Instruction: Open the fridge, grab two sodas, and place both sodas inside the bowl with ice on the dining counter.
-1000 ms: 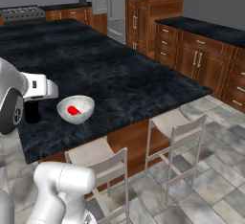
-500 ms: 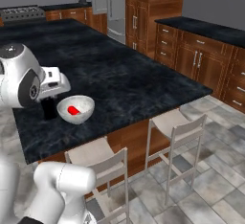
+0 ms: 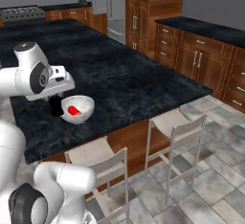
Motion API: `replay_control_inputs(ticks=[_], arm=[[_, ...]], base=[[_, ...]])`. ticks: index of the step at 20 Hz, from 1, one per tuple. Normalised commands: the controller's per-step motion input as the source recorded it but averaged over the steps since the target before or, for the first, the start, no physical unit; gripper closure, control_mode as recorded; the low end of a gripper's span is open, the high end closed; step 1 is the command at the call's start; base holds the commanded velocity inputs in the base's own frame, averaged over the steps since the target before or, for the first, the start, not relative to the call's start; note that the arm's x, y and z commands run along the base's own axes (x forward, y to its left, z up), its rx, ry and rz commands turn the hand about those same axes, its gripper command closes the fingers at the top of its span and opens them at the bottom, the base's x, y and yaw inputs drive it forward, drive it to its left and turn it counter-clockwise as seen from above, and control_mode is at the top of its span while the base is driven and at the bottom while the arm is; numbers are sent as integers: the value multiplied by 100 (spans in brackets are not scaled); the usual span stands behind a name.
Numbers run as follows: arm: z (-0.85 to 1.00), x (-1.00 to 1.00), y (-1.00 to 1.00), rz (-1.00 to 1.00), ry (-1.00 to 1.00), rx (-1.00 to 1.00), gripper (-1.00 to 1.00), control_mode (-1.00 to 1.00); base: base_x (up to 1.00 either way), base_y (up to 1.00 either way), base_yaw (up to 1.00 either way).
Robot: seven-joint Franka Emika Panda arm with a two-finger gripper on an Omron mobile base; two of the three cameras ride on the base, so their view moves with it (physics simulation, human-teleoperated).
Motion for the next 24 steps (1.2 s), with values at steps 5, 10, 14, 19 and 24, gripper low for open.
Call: replay_control_inputs(ticks=[5, 10, 14, 19, 24], arm=[[-38, 74, 15, 2, 10, -4, 100, -100], [-36, 71, 9, 2, 16, -4, 100, -100], [-34, 73, 12, 2, 17, -2, 100, -100], [-37, 73, 21, 1, 17, -2, 100, -100], [-44, 67, 19, 0, 12, -2, 100, -100]], base=[[0, 0, 0], [0, 0, 0], [0, 0, 0], [0, 0, 0], [0, 0, 0]])
